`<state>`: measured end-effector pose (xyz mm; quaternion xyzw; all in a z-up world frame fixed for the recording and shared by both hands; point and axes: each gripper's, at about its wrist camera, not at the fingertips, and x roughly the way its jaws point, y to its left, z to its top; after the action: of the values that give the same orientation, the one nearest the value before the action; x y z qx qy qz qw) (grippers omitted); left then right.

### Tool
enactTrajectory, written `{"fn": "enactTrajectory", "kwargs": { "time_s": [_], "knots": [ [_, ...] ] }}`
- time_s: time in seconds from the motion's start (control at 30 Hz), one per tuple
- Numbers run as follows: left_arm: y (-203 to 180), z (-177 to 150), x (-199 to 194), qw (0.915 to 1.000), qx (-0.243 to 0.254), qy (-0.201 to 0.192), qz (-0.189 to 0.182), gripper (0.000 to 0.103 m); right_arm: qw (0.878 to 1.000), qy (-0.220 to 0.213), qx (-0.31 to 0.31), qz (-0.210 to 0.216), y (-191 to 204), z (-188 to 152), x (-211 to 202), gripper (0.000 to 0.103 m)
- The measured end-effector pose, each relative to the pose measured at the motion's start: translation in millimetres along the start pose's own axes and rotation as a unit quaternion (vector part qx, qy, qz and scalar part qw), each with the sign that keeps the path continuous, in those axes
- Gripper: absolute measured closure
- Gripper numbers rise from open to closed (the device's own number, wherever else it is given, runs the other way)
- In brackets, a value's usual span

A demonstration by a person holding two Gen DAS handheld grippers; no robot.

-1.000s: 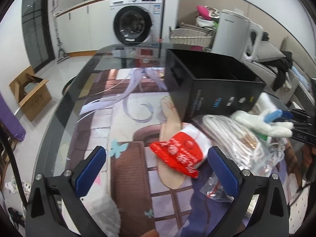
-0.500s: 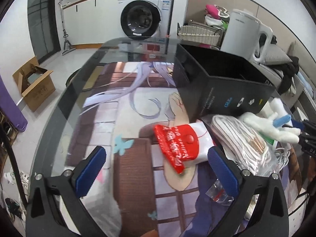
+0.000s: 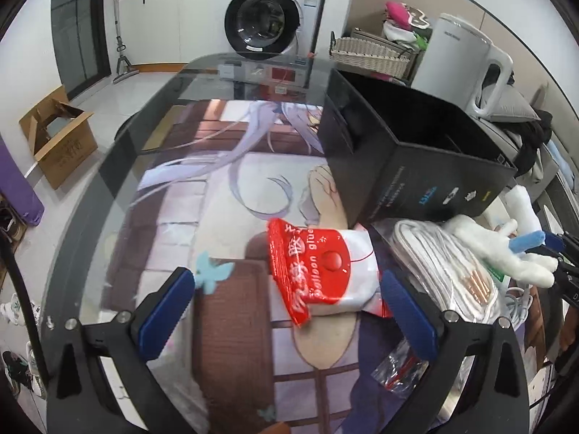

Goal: Organize soft objects
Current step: 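Close the left gripper on the red balloon glue packet while the right gripper holds the foam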

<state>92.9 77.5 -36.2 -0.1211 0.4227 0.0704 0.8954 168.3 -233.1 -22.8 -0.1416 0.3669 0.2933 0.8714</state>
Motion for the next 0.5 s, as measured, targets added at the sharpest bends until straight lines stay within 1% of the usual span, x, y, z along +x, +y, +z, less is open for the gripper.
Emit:
{"fn": "enactTrajectory", "kwargs": {
  "time_s": [0.07,0.13,0.3,0.37,0.4,0.5],
  "knots": [
    [0.5,1.0,-1.9,1.0000,-0.002,-0.003,-0.005,0.000,1.000,-0.002,-0.001,0.000,0.0,-0.1,-0.5,0.065],
    [-3.9,0.8,-0.6,0.9999,0.008,-0.003,-0.007,0.000,1.000,-0.003,-0.002,0.002,0.8,0.2,-0.6,0.065],
    [-9.9,-1.7,8.1,0.9997,0.022,0.006,0.007,0.000,1.000,-0.006,-0.003,0.002,2.9,-0.1,-2.4,0.065],
    [-9.2,-1.5,9.6,0.9998,0.019,0.006,0.001,0.002,1.000,-0.008,-0.003,0.003,3.0,0.2,-3.5,0.065],
    [-9.5,-1.6,9.5,0.9998,0.021,0.004,0.001,0.003,1.000,-0.008,-0.004,0.003,3.1,0.5,-3.9,0.065],
    [-12.0,-2.6,7.2,0.9995,0.031,-0.001,-0.006,0.015,1.000,-0.009,-0.004,0.003,3.6,0.9,-4.4,0.065]
  ]
}}
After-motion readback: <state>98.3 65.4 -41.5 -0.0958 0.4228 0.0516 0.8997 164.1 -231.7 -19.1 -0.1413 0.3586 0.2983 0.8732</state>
